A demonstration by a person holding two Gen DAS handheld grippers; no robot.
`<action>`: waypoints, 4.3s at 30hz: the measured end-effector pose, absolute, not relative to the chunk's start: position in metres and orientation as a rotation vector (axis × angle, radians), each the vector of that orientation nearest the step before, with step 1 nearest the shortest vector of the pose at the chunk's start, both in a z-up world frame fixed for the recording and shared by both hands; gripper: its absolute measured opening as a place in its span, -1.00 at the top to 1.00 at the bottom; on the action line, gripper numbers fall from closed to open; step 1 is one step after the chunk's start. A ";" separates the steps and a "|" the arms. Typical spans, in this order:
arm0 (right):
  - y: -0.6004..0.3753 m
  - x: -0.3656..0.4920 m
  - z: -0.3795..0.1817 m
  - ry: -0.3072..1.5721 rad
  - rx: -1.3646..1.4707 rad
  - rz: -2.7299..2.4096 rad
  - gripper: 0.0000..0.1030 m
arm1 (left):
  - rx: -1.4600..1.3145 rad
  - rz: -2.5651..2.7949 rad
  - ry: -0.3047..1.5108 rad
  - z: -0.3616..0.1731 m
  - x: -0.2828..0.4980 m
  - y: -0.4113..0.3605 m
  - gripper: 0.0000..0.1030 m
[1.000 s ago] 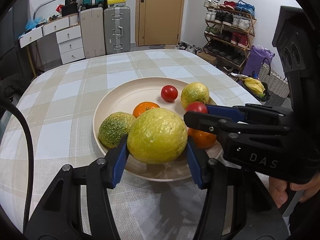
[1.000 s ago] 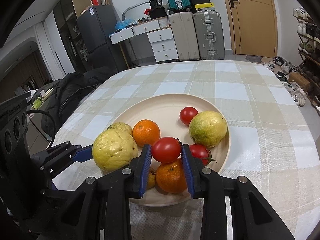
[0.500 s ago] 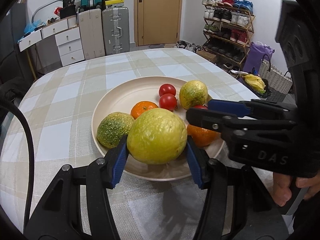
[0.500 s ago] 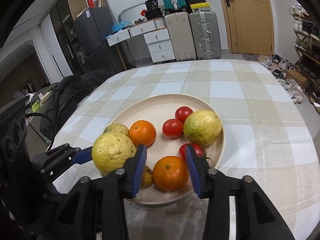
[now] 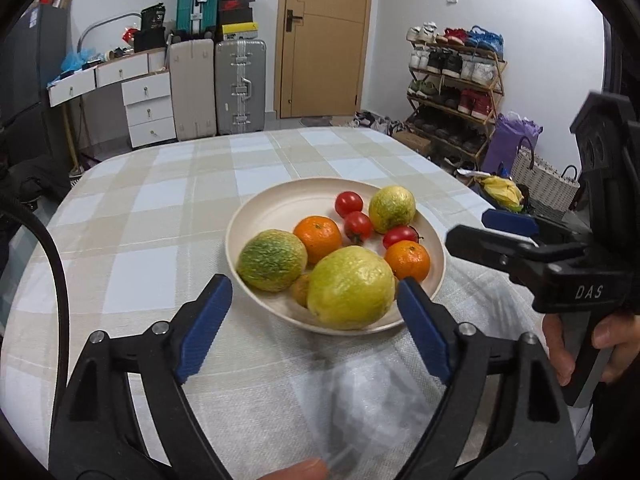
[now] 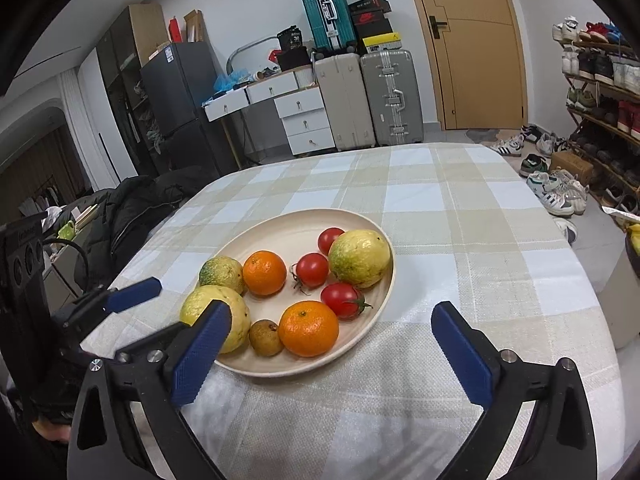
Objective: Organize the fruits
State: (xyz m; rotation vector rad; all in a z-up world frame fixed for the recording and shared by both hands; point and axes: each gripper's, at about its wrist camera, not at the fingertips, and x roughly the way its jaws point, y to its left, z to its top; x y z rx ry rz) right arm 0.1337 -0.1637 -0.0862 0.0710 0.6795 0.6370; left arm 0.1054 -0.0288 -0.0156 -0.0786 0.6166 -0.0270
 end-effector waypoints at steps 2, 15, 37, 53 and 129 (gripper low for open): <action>-0.165 0.129 -0.086 0.667 0.069 0.648 -1.00 | -0.090 -0.021 0.598 -0.012 0.097 -0.022 -0.69; -0.163 0.089 -0.076 0.523 0.025 0.726 -1.00 | -0.106 0.006 0.482 0.002 0.053 -0.009 -0.98; -0.168 0.071 -0.068 0.430 0.015 0.728 -1.00 | -0.076 -0.012 0.435 0.005 0.039 -0.021 -0.98; -0.176 0.078 -0.069 0.440 0.068 0.740 -1.00 | -0.076 -0.015 0.440 0.004 0.042 -0.020 -0.98; -0.174 0.077 -0.069 0.436 0.051 0.745 -1.00 | -0.080 -0.012 0.444 0.005 0.043 -0.019 -0.98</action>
